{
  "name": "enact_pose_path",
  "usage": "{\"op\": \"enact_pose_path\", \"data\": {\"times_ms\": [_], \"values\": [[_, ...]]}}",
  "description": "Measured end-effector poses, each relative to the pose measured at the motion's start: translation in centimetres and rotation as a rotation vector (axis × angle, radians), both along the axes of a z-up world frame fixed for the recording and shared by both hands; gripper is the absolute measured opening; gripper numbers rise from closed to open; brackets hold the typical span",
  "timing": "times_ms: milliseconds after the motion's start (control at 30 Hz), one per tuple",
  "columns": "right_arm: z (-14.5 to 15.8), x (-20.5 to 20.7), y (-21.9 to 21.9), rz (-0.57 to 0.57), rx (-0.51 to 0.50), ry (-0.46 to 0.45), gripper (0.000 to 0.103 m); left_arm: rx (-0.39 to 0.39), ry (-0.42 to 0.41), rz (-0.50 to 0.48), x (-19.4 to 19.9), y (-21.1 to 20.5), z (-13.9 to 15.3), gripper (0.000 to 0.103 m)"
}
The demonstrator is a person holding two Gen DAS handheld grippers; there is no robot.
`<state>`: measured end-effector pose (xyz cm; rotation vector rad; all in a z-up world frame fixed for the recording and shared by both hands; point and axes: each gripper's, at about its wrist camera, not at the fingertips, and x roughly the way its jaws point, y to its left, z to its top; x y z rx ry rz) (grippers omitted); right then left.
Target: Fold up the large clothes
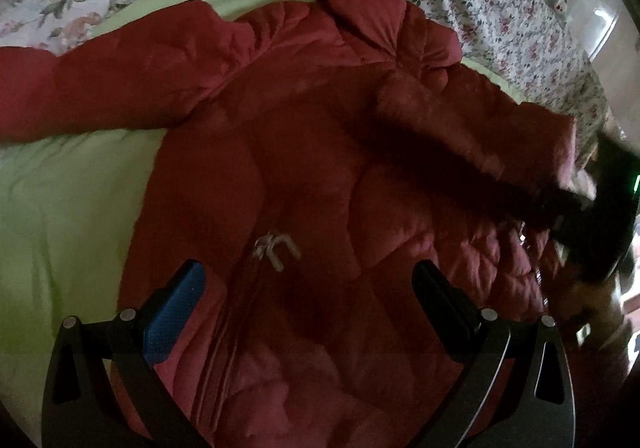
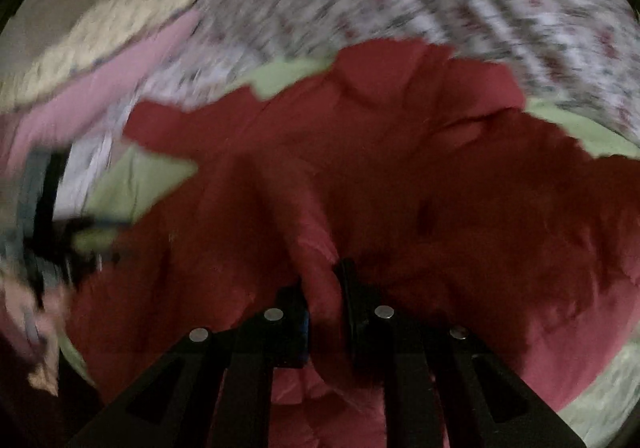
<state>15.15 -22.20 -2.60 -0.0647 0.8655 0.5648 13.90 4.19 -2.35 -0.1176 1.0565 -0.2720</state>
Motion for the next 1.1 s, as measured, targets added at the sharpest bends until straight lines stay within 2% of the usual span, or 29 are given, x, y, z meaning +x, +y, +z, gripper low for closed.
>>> {"op": "enact_pose_path", "data": {"times_ms": [67, 133, 333, 400, 467, 500, 567, 600, 667, 733, 833, 867, 967, 1100], "values": [[-1.2, -0.4, 1.4, 0.045, -0.092, -0.004, 0.013, -0.012, -0.005, -0.011, 1.5, -0.4, 0.2, 0.103], [-1.8, -0.5, 2.1, 0.058, -0.132, -0.006, 0.014, -0.027, -0.014, -0.026, 3.0, -1.0, 0.3, 0.103], [-1.8, 0.1, 1.9, 0.053, -0.091, -0.011, 0.015, -0.105, -0.002, -0.064, 9.5, -3.5, 0.1, 0.103], [-1.7, 0.2, 2.0, 0.057, -0.088, -0.014, 0.016, -0.124, 0.003, -0.083, 11.4, -4.7, -0.1, 0.1], [-1.7, 0.1, 1.9, 0.058, -0.086, -0.016, 0.017, -0.125, 0.039, -0.122, 12.9, -6.1, -0.9, 0.078], [-1.7, 0.2, 2.0, 0.057, -0.085, -0.016, 0.017, -0.127, 0.073, -0.143, 13.6, -6.9, -1.6, 0.07], [-1.6, 0.2, 1.9, 0.055, -0.079, -0.017, 0.017, -0.131, 0.109, -0.171, 14.3, -7.6, -2.6, 0.037], [-1.5, 0.2, 1.8, 0.051, -0.077, -0.017, 0.017, -0.138, 0.114, -0.181, 14.4, -7.7, -2.8, 0.032], [-1.4, 0.1, 1.6, 0.04, -0.077, -0.012, 0.018, -0.149, 0.099, -0.181, 14.1, -7.3, -2.5, 0.013], [-1.1, -0.1, 1.3, 0.026, -0.077, -0.01, 0.022, -0.188, 0.085, -0.178, 13.6, -6.2, -1.9, 0.011], [-0.4, -0.9, 0.7, 0.02, -0.034, -0.003, 0.045, -0.155, 0.023, -0.144, 12.2, -4.3, -0.7, 0.009], [-0.2, -1.2, 0.5, 0.014, -0.026, -0.01, 0.048, -0.155, 0.007, -0.129, 11.9, -3.5, -0.3, 0.009], [0.8, -2.0, -0.3, -0.024, -0.006, -0.046, 0.048, -0.174, -0.026, -0.064, 11.3, -0.7, 0.6, 0.009], [1.8, -1.6, -2.1, -0.145, -0.01, -0.097, 0.048, -0.151, -0.081, 0.022, 10.8, 2.5, 1.1, 0.009]]}}
